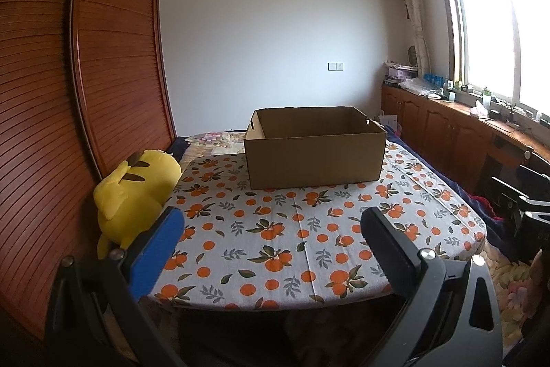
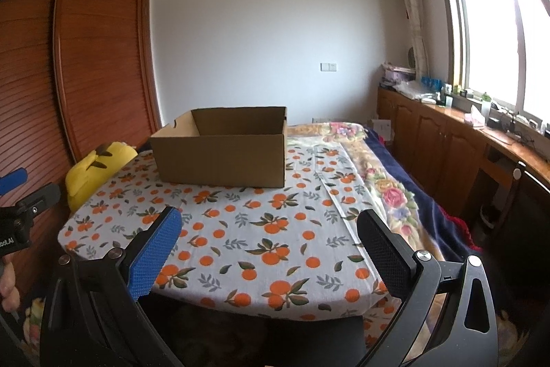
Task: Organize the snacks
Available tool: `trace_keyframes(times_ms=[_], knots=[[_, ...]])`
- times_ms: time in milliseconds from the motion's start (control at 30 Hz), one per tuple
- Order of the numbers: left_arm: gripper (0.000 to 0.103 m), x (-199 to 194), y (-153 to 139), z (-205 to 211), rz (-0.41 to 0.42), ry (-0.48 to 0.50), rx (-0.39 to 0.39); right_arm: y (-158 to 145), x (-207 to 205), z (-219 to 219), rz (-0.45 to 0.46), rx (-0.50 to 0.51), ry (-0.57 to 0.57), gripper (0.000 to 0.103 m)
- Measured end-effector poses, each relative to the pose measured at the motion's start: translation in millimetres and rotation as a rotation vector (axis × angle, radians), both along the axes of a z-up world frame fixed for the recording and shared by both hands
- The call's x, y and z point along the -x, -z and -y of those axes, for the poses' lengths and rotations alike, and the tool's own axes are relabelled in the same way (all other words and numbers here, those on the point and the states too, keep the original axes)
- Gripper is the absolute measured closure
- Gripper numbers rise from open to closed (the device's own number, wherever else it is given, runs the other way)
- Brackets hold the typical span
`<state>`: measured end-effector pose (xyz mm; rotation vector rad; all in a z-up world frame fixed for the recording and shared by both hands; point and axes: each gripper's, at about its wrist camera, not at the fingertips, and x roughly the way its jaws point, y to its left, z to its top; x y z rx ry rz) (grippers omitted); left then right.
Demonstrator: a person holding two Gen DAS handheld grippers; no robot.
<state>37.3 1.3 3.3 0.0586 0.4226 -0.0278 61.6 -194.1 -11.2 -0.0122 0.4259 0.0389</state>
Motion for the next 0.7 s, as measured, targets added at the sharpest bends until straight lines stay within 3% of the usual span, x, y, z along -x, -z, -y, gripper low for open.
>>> trace_keyframes(times_ms=[700], knots=[[0.000, 3.5, 0.9, 1.4, 0.003, 0.000, -0.001, -1.8, 0.5, -0.9, 0.006, 0.003, 0.000, 0.000]])
